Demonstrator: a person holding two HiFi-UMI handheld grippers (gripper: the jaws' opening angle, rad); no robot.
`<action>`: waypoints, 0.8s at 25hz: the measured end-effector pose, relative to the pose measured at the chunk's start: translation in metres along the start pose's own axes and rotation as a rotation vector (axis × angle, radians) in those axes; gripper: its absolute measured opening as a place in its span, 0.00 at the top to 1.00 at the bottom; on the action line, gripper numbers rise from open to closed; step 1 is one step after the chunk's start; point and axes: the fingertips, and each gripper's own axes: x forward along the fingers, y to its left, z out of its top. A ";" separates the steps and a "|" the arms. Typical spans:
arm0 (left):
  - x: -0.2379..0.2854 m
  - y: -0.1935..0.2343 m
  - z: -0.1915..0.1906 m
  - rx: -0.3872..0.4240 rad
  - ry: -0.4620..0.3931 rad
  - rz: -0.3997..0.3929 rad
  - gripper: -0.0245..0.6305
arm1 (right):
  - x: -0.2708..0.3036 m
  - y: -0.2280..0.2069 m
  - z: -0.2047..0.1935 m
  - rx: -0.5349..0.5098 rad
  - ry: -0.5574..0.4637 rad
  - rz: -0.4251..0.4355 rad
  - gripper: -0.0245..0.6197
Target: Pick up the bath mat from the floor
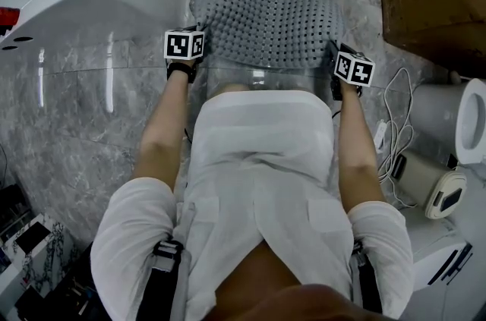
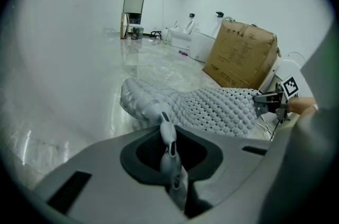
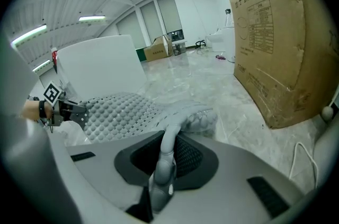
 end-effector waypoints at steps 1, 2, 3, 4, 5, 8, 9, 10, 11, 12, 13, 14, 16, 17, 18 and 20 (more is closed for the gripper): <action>-0.003 -0.001 0.003 0.003 -0.007 0.000 0.90 | -0.003 0.001 0.003 -0.001 -0.008 0.002 0.86; -0.006 -0.002 0.007 0.005 -0.013 0.000 0.90 | -0.005 0.003 0.007 -0.001 -0.016 0.006 0.86; -0.010 -0.003 0.011 0.006 -0.019 -0.001 0.90 | -0.008 0.004 0.011 -0.002 -0.022 0.008 0.86; -0.013 -0.004 0.015 0.006 -0.026 -0.003 0.90 | -0.012 0.005 0.014 -0.006 -0.028 0.006 0.86; -0.017 -0.005 0.019 0.007 -0.033 -0.004 0.90 | -0.016 0.005 0.018 -0.010 -0.035 0.003 0.86; -0.026 -0.010 0.033 0.009 -0.056 -0.008 0.90 | -0.026 0.005 0.030 -0.014 -0.060 0.000 0.86; -0.028 -0.011 0.037 0.010 -0.063 -0.008 0.90 | -0.029 0.004 0.035 -0.017 -0.068 -0.001 0.86; -0.031 -0.013 0.040 0.012 -0.069 -0.009 0.90 | -0.032 0.004 0.039 -0.019 -0.077 -0.001 0.86; -0.033 -0.014 0.044 0.012 -0.075 -0.009 0.90 | -0.034 0.004 0.042 -0.021 -0.087 0.002 0.86; -0.035 -0.016 0.048 0.013 -0.083 -0.009 0.90 | -0.036 0.004 0.046 -0.024 -0.096 0.004 0.86; -0.037 -0.017 0.052 0.013 -0.092 -0.009 0.90 | -0.038 0.004 0.051 -0.027 -0.106 0.004 0.86; -0.039 -0.018 0.056 0.013 -0.102 -0.010 0.90 | -0.040 0.004 0.055 -0.029 -0.114 0.004 0.86; -0.043 -0.022 0.065 0.014 -0.118 -0.013 0.90 | -0.043 0.004 0.061 -0.025 -0.129 0.005 0.86; -0.046 -0.024 0.069 0.016 -0.125 -0.015 0.90 | -0.045 0.004 0.064 -0.022 -0.137 0.006 0.86; -0.048 -0.026 0.072 0.019 -0.131 -0.016 0.90 | -0.047 0.005 0.067 -0.019 -0.145 0.007 0.86; -0.053 -0.029 0.080 0.025 -0.145 -0.020 0.90 | -0.052 0.005 0.072 -0.018 -0.155 0.005 0.86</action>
